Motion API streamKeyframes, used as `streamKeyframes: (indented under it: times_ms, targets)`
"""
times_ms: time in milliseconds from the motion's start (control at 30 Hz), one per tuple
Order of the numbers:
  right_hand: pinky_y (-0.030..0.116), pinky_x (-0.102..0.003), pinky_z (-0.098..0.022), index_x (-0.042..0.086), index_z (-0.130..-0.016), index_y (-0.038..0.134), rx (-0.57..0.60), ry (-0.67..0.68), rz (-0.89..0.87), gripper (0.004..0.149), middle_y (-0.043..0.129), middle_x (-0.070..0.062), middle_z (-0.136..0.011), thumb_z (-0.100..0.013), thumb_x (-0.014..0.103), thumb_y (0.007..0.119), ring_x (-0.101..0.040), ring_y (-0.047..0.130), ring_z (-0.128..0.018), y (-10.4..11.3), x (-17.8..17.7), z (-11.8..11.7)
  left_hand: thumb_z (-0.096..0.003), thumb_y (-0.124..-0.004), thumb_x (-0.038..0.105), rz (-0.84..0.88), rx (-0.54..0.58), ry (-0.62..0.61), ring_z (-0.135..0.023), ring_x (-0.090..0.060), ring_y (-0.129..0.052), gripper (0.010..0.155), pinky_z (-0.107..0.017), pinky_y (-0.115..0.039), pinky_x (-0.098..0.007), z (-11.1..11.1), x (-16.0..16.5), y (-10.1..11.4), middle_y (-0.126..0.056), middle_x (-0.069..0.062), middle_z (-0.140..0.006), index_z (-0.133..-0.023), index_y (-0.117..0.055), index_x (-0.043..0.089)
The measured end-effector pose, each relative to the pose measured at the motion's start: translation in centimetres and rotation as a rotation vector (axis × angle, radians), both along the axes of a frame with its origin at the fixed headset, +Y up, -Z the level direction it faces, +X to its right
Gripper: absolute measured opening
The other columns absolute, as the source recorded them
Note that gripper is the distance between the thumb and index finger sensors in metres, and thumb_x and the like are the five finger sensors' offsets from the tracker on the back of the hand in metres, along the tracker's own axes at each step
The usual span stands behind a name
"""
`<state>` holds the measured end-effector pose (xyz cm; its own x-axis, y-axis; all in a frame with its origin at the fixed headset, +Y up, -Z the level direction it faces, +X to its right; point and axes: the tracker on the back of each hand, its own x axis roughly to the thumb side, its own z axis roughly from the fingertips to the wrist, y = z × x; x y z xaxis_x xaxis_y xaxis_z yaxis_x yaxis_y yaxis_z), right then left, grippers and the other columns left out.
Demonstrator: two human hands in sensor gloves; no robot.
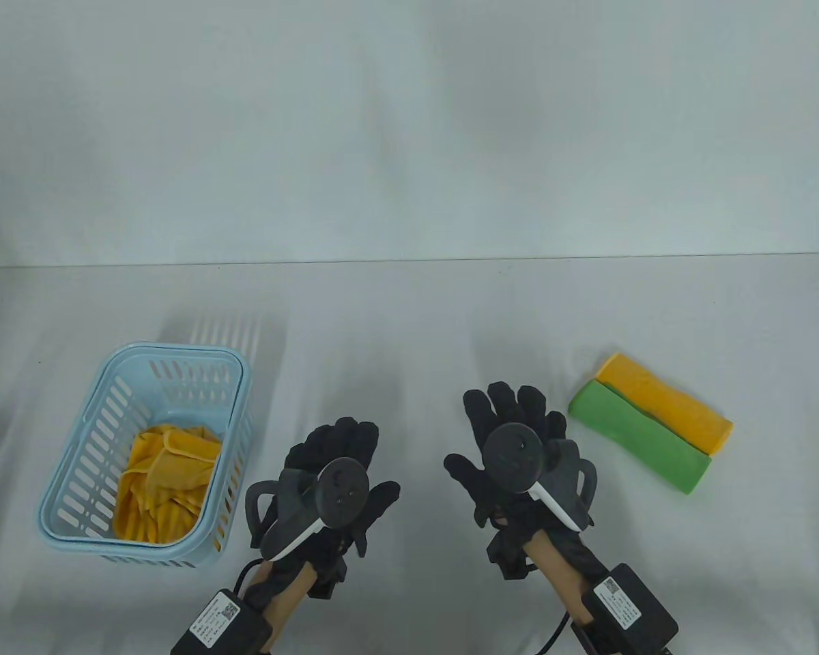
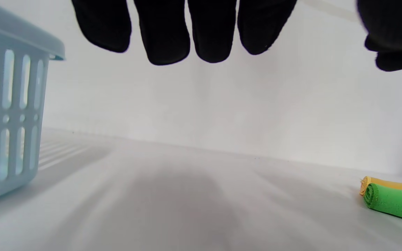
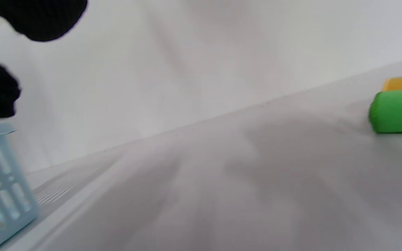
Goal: Roll square towel into towel roll
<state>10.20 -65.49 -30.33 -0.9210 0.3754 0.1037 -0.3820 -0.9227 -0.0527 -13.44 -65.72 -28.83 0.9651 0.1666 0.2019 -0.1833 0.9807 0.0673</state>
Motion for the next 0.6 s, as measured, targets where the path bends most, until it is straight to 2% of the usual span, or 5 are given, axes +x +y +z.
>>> streamKeyframes:
  times_ms: [100, 233, 367, 500, 600]
  targets:
    - [0.022, -0.067, -0.074, 0.044, -0.099, 0.027, 0.063, 0.022, -0.026, 0.084, 0.023, 0.009, -0.114, -0.030, 0.066, 0.069, -0.035, 0.017, -0.110, -1.1, -0.7, 0.7, -0.0329, -0.070, 0.069, -0.023, 0.035, 0.012, -0.108, -0.038, -0.062, 0.086, -0.075, -0.056, -0.062, 0.2, -0.3, 1.9, -0.054, -0.001, -0.117, -0.108, -0.050, 0.034]
    - [0.021, -0.067, -0.074, 0.044, -0.099, 0.024, 0.071, 0.056, -0.015, 0.085, 0.021, 0.009, -0.114, -0.030, 0.067, 0.068, -0.035, 0.016, -0.110, -1.7, -1.1, 1.4, -0.0333, -0.070, 0.069, -0.024, 0.077, 0.045, -0.109, -0.039, -0.059, 0.086, -0.076, -0.054, -0.063, 0.1, -1.7, 5.6, -0.051, -0.001, -0.119, -0.109, -0.048, 0.034]
    - [0.021, -0.067, -0.073, 0.045, -0.099, 0.024, 0.071, 0.077, -0.002, 0.085, 0.020, 0.009, -0.114, -0.030, 0.067, 0.068, -0.035, 0.016, -0.110, -1.7, -1.2, 1.8, -0.0335, -0.070, 0.068, -0.024, 0.101, 0.096, -0.111, -0.039, -0.056, 0.087, -0.077, -0.052, -0.064, -0.6, -4.6, 9.4, -0.048, -0.001, -0.120, -0.110, -0.046, 0.035]
    - [0.021, -0.067, -0.074, 0.045, -0.098, 0.023, 0.046, 0.098, -0.014, 0.085, 0.021, 0.009, -0.114, -0.030, 0.066, 0.068, -0.035, 0.016, -0.110, -1.8, -1.2, 1.9, -0.0342, -0.069, 0.067, -0.070, 0.039, 0.130, -0.112, -0.039, -0.051, 0.086, -0.077, -0.050, -0.064, -2.0, -7.8, 11.0, -0.042, 0.000, -0.121, -0.110, -0.042, 0.036]
    - [0.021, -0.067, -0.074, 0.044, -0.098, 0.023, 0.027, 0.103, -0.033, 0.084, 0.021, 0.009, -0.114, -0.030, 0.066, 0.068, -0.035, 0.017, -0.109, -1.7, -1.2, 1.9, -0.0341, -0.069, 0.066, -0.130, -0.019, 0.204, -0.112, -0.039, -0.051, 0.086, -0.078, -0.050, -0.064, -3.4, -10.8, 10.9, -0.042, 0.001, -0.121, -0.110, -0.042, 0.036]
